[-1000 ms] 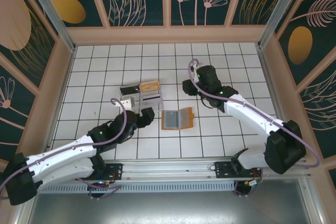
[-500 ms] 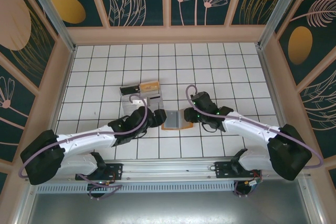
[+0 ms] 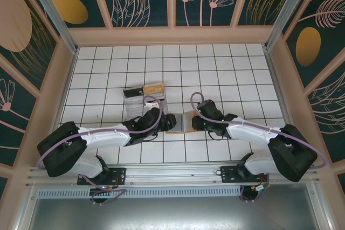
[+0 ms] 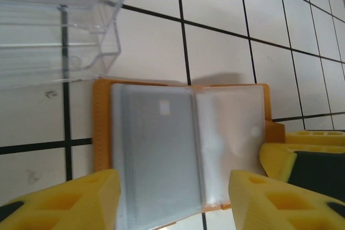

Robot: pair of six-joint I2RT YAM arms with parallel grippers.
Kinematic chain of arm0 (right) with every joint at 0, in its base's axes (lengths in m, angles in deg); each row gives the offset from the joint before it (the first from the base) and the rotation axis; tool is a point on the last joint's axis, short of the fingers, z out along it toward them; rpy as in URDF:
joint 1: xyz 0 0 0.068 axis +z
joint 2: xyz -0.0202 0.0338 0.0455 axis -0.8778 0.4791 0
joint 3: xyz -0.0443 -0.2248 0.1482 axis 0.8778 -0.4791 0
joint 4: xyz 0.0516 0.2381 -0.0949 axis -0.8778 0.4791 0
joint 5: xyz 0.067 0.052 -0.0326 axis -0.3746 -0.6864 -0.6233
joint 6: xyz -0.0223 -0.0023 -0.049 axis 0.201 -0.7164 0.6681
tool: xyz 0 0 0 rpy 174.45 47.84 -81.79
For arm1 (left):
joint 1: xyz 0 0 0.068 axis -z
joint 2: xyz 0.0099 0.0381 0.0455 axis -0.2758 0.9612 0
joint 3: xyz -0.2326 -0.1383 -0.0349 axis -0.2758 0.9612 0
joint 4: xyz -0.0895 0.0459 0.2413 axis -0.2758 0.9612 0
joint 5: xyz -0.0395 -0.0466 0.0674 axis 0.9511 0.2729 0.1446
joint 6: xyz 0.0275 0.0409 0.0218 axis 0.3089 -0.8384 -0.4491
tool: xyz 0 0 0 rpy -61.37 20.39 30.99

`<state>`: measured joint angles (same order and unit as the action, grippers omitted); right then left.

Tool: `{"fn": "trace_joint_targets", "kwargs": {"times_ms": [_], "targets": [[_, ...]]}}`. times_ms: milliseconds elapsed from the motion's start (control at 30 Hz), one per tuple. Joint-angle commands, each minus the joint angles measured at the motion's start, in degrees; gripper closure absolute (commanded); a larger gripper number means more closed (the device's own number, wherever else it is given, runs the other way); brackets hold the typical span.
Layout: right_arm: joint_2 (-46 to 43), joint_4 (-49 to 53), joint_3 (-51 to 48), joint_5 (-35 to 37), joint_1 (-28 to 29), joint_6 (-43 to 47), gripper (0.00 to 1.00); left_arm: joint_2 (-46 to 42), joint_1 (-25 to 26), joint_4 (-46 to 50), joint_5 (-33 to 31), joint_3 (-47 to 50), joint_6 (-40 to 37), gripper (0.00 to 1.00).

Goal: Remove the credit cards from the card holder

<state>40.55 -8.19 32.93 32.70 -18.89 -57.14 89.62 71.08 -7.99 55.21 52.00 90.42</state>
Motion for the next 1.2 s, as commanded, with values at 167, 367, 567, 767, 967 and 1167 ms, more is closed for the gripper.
{"fn": "trace_joint_targets", "kwargs": {"times_ms": [167,367,567,767,967,1167], "targets": [[2.6,-4.0,-1.3,-0.3,0.2,-1.2,0.79,4.4,-0.1,-3.8,2.9,-1.9,0.2,0.48],[2.6,-4.9,-1.8,-2.3,0.2,-2.1,0.85,5.8,-0.1,-2.0,2.1,-1.9,0.5,0.50],[2.3,-4.8,-2.3,-2.3,0.3,-3.0,0.87,7.1,-0.1,-2.8,3.0,-1.8,0.8,0.50],[2.0,-5.2,-2.6,-2.5,0.7,-3.6,0.87,7.6,-0.1,-1.9,2.0,-1.9,1.3,0.51],[2.2,-5.5,-2.9,-2.5,0.8,-3.8,0.87,7.1,-0.1,0.2,0.6,-1.9,1.7,0.53],[2.6,-5.8,-2.9,-2.5,0.8,-3.7,0.87,6.0,-0.1,0.5,-0.6,-1.4,2.2,0.53]]}}
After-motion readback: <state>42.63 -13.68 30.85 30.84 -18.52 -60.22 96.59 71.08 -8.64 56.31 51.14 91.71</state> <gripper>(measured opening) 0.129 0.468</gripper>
